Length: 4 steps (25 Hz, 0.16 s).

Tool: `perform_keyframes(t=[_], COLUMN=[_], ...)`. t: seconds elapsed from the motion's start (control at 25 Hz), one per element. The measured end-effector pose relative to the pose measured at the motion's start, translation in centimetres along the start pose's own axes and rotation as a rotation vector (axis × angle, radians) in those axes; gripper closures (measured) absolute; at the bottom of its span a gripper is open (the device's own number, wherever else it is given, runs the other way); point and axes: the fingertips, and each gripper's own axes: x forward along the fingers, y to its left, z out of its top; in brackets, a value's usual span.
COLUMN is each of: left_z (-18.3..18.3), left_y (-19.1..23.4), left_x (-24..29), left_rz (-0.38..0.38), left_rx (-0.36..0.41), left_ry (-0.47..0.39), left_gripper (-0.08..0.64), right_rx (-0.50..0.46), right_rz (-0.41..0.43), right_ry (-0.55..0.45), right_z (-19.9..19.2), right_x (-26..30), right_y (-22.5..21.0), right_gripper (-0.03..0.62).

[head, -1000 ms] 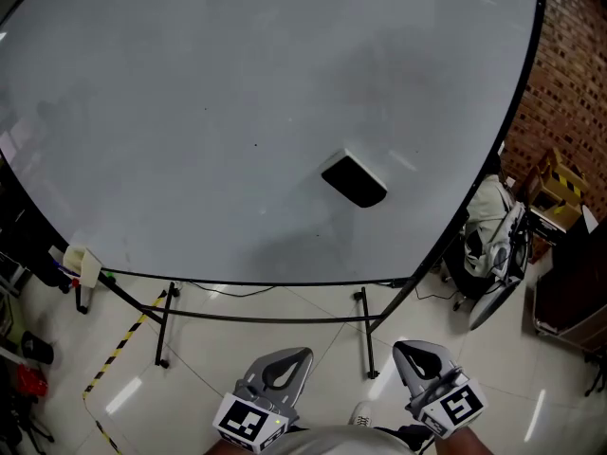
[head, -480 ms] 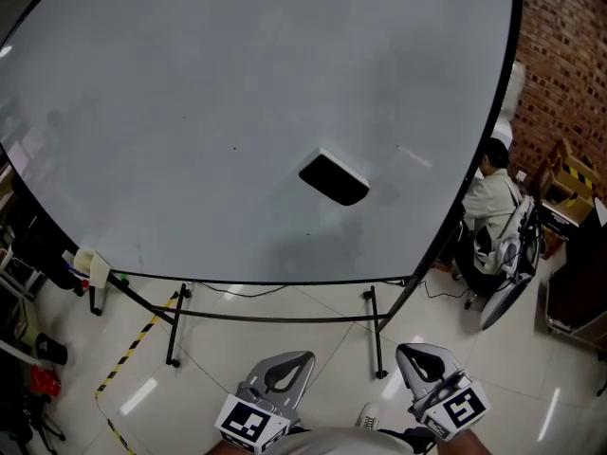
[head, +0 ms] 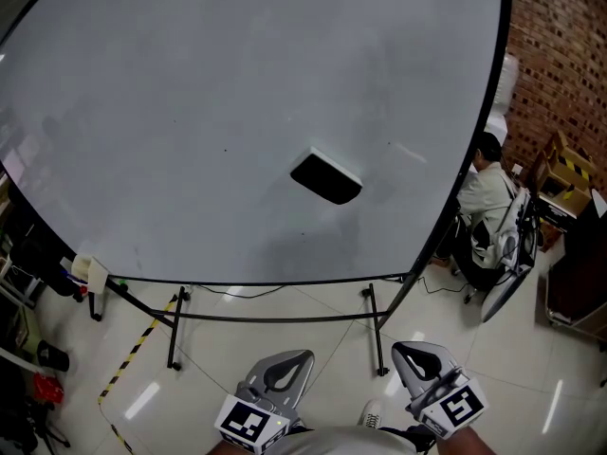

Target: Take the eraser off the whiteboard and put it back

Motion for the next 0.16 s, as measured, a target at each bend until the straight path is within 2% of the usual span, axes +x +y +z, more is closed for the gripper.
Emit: perform_keyframes(t=[0.16], left_z=[-0.47], left_y=[-0.07], left_x=[0.19], left_rz=[-0.018], left_rx=[0.003], left_ry=[-0.001], left_gripper=[0.545], right_rx=[0.001], right_rz=[-0.002], right_ry=[-0.004], right_z=[0.16], right_x=[0.39], right_y=[0.14], right_gripper=[0.591])
